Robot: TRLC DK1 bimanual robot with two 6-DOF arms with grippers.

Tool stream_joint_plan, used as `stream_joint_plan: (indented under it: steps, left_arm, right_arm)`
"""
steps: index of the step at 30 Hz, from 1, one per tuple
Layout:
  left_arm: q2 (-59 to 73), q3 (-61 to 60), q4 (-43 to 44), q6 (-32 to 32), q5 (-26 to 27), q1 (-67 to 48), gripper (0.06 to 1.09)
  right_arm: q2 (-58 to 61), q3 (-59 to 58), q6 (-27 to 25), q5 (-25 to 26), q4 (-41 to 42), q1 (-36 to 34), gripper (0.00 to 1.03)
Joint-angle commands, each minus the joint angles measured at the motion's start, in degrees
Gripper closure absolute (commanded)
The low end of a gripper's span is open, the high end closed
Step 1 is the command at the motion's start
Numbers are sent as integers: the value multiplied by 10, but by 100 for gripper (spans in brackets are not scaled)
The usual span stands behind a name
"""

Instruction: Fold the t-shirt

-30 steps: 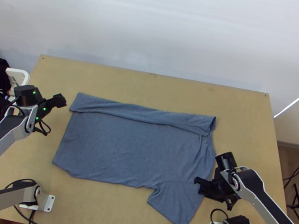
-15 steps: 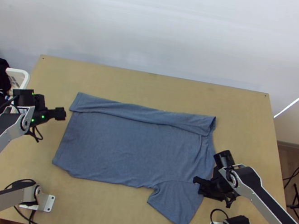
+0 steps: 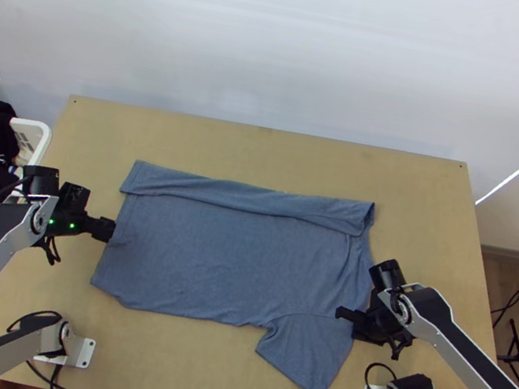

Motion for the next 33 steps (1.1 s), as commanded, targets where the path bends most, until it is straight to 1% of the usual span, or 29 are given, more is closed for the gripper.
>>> stream_joint_plan:
  steps: [1, 4, 5, 6, 9, 15, 17, 18, 19, 24, 25, 27, 28, 33]
  left_arm:
    - [-10, 13, -37, 41, 4, 9, 11]
    - [-10, 17, -103, 103, 4, 13, 11]
    - [-12, 15, -137, 134, 3, 13, 11]
    - [-17, 7, -153, 174, 4, 16, 11]
    - [-39, -19, -167, 253, 1, 32, 11]
    - [-45, -33, -243, 337, 1, 26, 11]
    - [-39, -34, -275, 354, 1, 18, 12]
    - [-36, -36, -282, 364, 1, 16, 15]
    - [-33, -38, -282, 366, 1, 14, 17]
    - [-10, -44, -263, 370, 1, -3, 17]
    - [-8, -41, -261, 366, 1, -6, 21]
    - [-10, -40, -256, 367, 4, -8, 43]
    - [-12, -39, -249, 364, 7, -9, 50]
    - [-10, -41, -242, 361, 15, -17, 51]
  right_arm:
    - [1, 2, 0, 8, 2, 0, 100]
    - [1, 1, 0, 8, 1, 0, 100]
    - [1, 1, 0, 8, 1, 0, 100]
    - [1, 1, 0, 8, 2, 0, 100]
    - [1, 1, 0, 8, 1, 0, 100]
    - [1, 2, 0, 8, 1, 0, 100]
    - [1, 1, 0, 8, 1, 0, 100]
    - [1, 2, 0, 8, 1, 0, 100]
    - [1, 2, 0, 8, 1, 0, 100]
    - [0, 1, 2, 8, 1, 0, 100]
    - [0, 2, 2, 8, 0, 0, 100]
    - [-1, 2, 3, 9, 0, 0, 100]
    - [0, 1, 3, 9, 0, 0, 100]
    - [0, 2, 3, 10, 0, 1, 100]
